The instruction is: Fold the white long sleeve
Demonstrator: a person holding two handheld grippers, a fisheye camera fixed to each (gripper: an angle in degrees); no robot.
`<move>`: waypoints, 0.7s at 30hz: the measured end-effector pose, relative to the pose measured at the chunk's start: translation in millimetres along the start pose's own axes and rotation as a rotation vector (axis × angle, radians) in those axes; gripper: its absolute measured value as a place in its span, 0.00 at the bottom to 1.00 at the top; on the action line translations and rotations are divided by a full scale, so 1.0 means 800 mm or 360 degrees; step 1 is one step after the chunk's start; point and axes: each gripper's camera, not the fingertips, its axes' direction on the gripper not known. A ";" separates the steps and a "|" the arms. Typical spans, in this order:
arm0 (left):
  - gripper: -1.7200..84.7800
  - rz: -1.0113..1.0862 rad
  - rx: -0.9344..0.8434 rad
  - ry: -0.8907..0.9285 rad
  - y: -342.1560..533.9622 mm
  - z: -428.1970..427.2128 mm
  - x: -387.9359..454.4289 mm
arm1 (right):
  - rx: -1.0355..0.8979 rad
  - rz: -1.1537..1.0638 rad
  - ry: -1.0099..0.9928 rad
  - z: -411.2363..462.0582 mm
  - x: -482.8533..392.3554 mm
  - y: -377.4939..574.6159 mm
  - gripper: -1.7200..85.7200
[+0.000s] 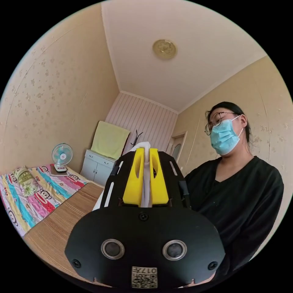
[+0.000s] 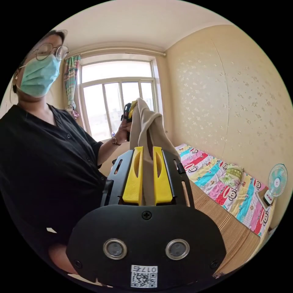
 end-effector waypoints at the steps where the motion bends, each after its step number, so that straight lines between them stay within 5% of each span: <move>1: 0.04 0.0026 0.0008 0.0072 -0.006 -0.005 0.001 | -0.0005 0.0043 -0.0038 -0.009 0.007 0.018 0.09; 6: 0.04 0.0112 0.0163 0.0592 -0.046 -0.024 0.006 | 0.0026 0.0350 -0.0320 -0.013 0.065 0.069 0.17; 11: 0.04 0.0160 0.0167 0.0736 -0.080 -0.036 0.019 | -0.0110 0.0544 -0.0322 0.029 0.116 0.078 0.20; 15: 0.04 0.0144 0.0057 0.0450 -0.107 -0.078 0.046 | -0.0045 0.0639 -0.0552 0.022 0.158 0.068 0.11; 17: 0.05 0.0143 0.0010 0.0257 -0.118 -0.111 0.063 | -0.0043 0.0731 -0.0108 -0.015 0.174 0.042 0.07; 21: 0.05 0.0104 -0.0038 -0.0382 -0.132 -0.200 0.105 | 0.0166 0.0746 0.0290 -0.099 0.194 -0.024 0.06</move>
